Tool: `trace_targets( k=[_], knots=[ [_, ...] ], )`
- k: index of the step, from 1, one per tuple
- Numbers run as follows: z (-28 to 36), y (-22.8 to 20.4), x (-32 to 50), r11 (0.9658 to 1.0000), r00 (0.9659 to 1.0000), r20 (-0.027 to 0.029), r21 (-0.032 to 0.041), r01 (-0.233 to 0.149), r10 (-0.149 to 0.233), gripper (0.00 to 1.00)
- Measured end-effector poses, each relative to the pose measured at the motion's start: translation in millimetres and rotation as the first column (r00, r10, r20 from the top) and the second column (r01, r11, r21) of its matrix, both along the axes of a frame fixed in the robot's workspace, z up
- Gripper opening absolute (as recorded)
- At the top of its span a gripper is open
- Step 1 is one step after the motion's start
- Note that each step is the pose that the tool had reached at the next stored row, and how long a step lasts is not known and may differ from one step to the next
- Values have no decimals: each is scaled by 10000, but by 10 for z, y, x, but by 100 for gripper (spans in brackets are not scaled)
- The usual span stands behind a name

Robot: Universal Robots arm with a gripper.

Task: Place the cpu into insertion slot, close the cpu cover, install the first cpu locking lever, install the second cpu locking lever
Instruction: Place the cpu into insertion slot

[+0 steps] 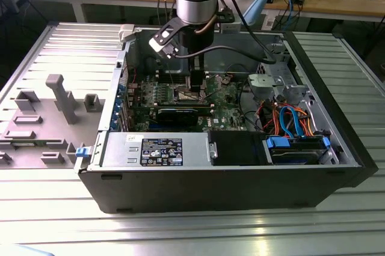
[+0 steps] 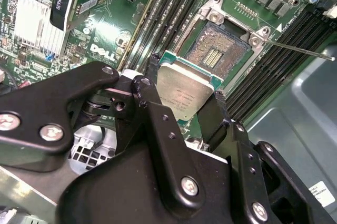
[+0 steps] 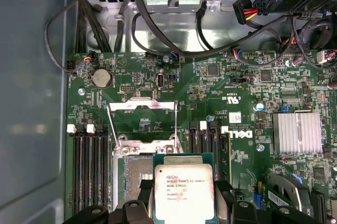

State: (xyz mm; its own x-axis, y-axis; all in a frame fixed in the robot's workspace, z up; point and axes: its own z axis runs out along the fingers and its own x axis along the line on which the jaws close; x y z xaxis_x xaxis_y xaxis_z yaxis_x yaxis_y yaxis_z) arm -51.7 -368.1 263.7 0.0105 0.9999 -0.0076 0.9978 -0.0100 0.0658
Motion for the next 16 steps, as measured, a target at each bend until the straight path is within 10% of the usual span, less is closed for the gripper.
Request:
trace_targets(
  k=[16],
  knots=[
    [-24, 0, -41, 10000, 10000, 0, 0, 0, 0, 55]
  ],
)
